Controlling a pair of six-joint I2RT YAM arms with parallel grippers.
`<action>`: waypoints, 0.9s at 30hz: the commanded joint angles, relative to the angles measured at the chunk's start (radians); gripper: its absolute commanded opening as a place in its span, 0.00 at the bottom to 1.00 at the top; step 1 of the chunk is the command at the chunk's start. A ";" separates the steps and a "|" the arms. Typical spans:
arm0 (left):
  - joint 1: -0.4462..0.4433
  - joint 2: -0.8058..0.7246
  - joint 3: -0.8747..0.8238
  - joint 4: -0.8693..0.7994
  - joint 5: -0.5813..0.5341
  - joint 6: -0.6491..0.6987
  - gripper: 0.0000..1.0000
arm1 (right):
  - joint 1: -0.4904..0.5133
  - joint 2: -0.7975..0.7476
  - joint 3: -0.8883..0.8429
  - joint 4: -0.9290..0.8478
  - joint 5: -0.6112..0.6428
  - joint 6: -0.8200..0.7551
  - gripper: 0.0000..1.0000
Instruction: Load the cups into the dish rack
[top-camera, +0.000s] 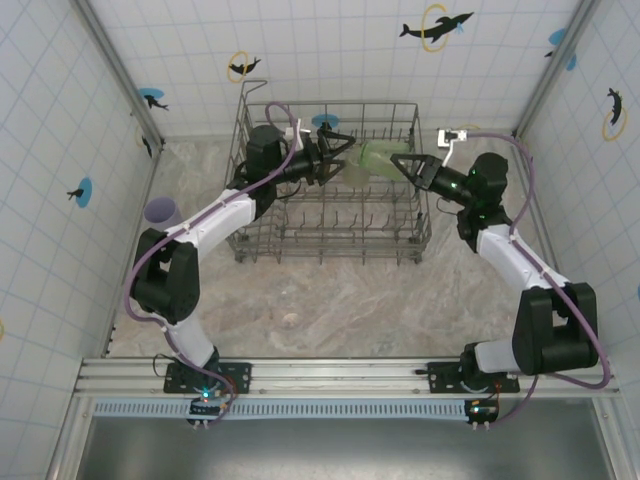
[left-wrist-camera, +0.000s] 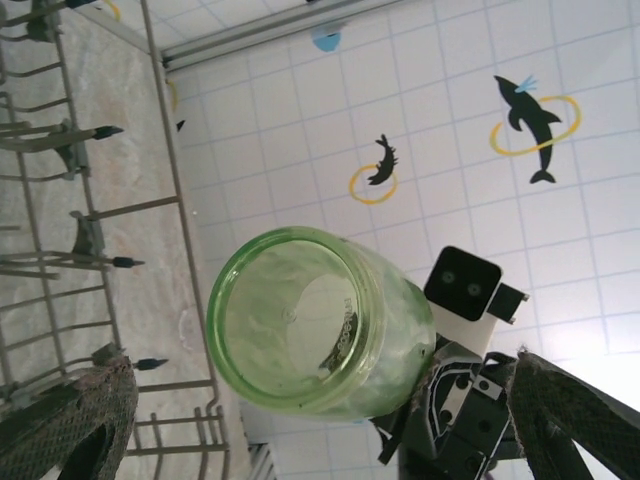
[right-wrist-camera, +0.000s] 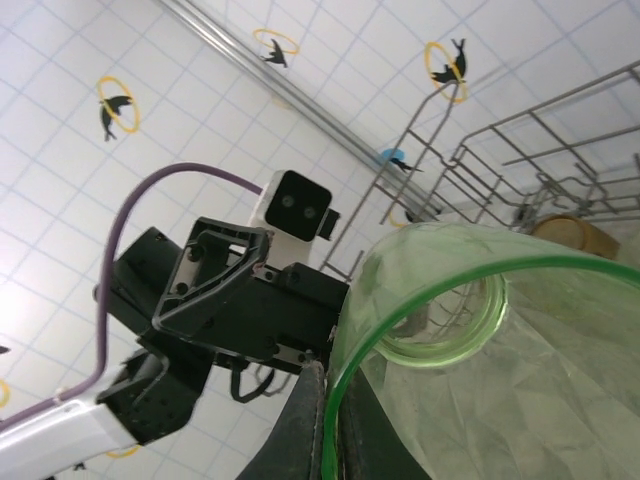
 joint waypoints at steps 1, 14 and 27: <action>0.009 0.007 -0.001 0.086 0.041 -0.062 0.98 | 0.005 0.019 -0.020 0.191 -0.021 0.081 0.00; 0.009 0.015 -0.030 0.115 0.037 -0.088 0.98 | 0.076 0.059 -0.011 0.275 0.006 0.105 0.00; 0.009 0.012 -0.052 0.171 0.037 -0.130 0.98 | 0.129 0.108 0.010 0.325 0.014 0.138 0.00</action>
